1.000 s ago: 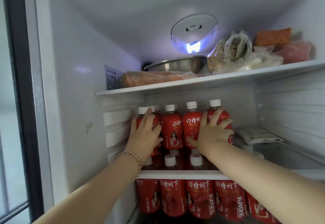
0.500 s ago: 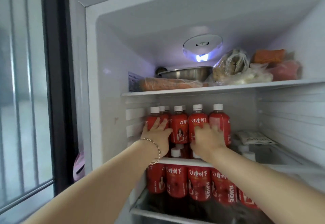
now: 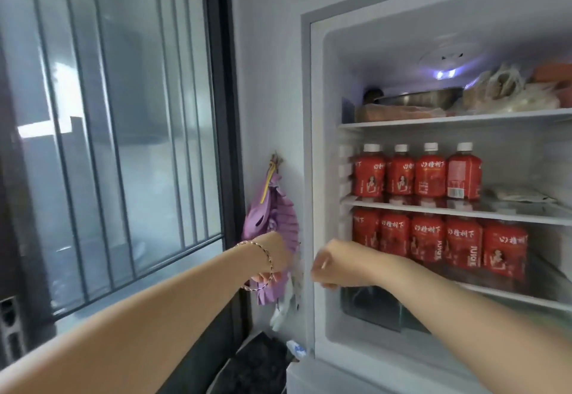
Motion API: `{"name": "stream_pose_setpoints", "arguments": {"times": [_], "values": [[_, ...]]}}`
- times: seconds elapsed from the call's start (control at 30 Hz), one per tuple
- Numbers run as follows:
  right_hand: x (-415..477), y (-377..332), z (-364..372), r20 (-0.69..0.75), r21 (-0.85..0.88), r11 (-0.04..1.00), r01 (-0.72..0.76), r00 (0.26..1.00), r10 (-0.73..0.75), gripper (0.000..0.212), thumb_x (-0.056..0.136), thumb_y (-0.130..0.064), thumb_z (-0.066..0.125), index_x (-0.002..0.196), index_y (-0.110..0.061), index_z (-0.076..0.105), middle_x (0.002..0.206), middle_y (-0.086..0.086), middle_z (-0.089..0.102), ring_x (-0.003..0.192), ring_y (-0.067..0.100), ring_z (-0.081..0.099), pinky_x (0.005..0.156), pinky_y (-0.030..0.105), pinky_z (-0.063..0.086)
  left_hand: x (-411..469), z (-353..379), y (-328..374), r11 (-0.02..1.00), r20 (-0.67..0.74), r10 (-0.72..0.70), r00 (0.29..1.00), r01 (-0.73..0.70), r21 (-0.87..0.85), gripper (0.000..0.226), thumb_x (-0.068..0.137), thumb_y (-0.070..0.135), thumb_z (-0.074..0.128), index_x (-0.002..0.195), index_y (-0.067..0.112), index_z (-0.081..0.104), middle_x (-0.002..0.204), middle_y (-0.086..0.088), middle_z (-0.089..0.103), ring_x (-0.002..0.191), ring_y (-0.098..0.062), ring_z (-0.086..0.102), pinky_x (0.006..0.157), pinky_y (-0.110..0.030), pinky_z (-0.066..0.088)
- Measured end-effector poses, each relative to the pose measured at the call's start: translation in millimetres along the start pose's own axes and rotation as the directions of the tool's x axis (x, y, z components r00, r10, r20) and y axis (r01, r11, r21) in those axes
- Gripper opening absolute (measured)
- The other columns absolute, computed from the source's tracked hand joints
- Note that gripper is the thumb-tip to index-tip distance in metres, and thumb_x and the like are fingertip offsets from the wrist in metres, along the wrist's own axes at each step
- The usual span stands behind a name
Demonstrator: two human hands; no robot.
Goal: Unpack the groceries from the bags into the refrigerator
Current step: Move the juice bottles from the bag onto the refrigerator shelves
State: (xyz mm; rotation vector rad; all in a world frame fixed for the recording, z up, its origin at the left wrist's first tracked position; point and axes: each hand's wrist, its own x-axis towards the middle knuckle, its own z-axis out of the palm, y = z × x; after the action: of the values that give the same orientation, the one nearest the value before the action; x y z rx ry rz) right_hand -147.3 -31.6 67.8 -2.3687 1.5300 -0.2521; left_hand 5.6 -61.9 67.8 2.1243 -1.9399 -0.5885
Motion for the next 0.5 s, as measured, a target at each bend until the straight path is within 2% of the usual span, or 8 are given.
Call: {"name": "stream_pose_setpoints", "arguments": {"times": [0.1, 0.13, 0.2, 0.23, 0.3, 0.4, 0.5], "values": [[-6, -46, 25, 0.111, -0.026, 0.993, 0.115, 0.988, -0.112, 0.025, 0.089, -0.026, 0.05, 0.093, -0.011, 0.069, 0.081, 0.0, 0.066, 0.066, 0.012, 0.056, 0.06, 0.022, 0.046, -46, -4, -62, 0.991, -0.144, -0.097, 0.985, 0.11, 0.082, 0.028, 0.094, 0.013, 0.046, 0.066, 0.013, 0.047, 0.112, -0.014, 0.067, 0.076, -0.023, 0.065, 0.054, -0.022, 0.046], [-6, -59, 34, 0.147, -0.04, 0.987, 0.156, 0.978, -0.149, 0.024, 0.088, -0.026, 0.05, 0.095, -0.012, 0.069, 0.083, 0.0, 0.067, 0.066, 0.012, 0.056, 0.059, 0.021, 0.048, -62, -4, -79, 0.981, -0.18, -0.127, 0.976, 0.15, 0.121, 0.023, 0.095, 0.013, 0.045, 0.073, 0.012, 0.052, 0.115, -0.014, 0.066, 0.09, -0.026, 0.066, 0.056, -0.022, 0.046], [-8, -90, 52, 0.205, -0.05, 0.967, 0.25, 0.95, -0.235, 0.024, 0.088, -0.026, 0.05, 0.096, -0.011, 0.068, 0.085, 0.0, 0.068, 0.062, 0.01, 0.056, 0.051, 0.016, 0.047, -96, -2, -113, 0.951, -0.261, -0.204, 0.943, 0.255, 0.175, 0.021, 0.095, 0.016, 0.044, 0.101, 0.008, 0.062, 0.119, -0.013, 0.063, 0.108, -0.027, 0.061, 0.072, -0.026, 0.049], [-11, -106, 62, 0.234, -0.056, 0.947, 0.316, 0.926, -0.295, 0.022, 0.088, -0.025, 0.05, 0.095, -0.012, 0.067, 0.085, 0.0, 0.068, 0.06, 0.009, 0.055, 0.051, 0.015, 0.046, -114, 0, -130, 0.93, -0.3, -0.246, 0.922, 0.311, 0.194, 0.027, 0.095, 0.018, 0.043, 0.111, 0.006, 0.061, 0.12, -0.013, 0.061, 0.11, -0.027, 0.059, 0.08, -0.028, 0.047], [-20, -139, 82, 0.274, -0.065, 0.889, 0.454, 0.864, -0.422, 0.024, 0.09, -0.026, 0.051, 0.101, -0.013, 0.068, 0.092, 0.003, 0.072, 0.071, 0.012, 0.061, 0.066, 0.022, 0.05, -156, 7, -159, 0.887, -0.359, -0.338, 0.87, 0.422, 0.188, 0.031, 0.095, 0.02, 0.043, 0.115, 0.004, 0.06, 0.119, -0.012, 0.061, 0.11, -0.027, 0.058, 0.087, -0.03, 0.046], [-44, -182, 119, 0.3, -0.066, 0.785, 0.616, 0.762, -0.574, 0.025, 0.091, -0.029, 0.052, 0.108, -0.017, 0.066, 0.105, 0.003, 0.07, 0.095, 0.018, 0.064, 0.08, 0.029, 0.05, -226, 28, -195, 0.819, -0.412, -0.504, 0.759, 0.571, 0.049, 0.029, 0.092, 0.022, 0.045, 0.109, 0.006, 0.062, 0.112, -0.011, 0.064, 0.104, -0.028, 0.061, 0.085, -0.032, 0.048], [-96, -230, 163, 0.354, -0.045, 0.635, 0.771, 0.607, -0.711, 0.023, 0.091, -0.028, 0.053, 0.107, -0.016, 0.066, 0.111, 0.002, 0.067, 0.1, 0.02, 0.062, 0.082, 0.029, 0.05, -322, 62, -224, 0.699, -0.417, -0.68, 0.603, 0.704, -0.123, 0.024, 0.088, 0.021, 0.046, 0.099, 0.01, 0.064, 0.101, -0.01, 0.066, 0.097, -0.027, 0.062, 0.079, -0.029, 0.047]]}}
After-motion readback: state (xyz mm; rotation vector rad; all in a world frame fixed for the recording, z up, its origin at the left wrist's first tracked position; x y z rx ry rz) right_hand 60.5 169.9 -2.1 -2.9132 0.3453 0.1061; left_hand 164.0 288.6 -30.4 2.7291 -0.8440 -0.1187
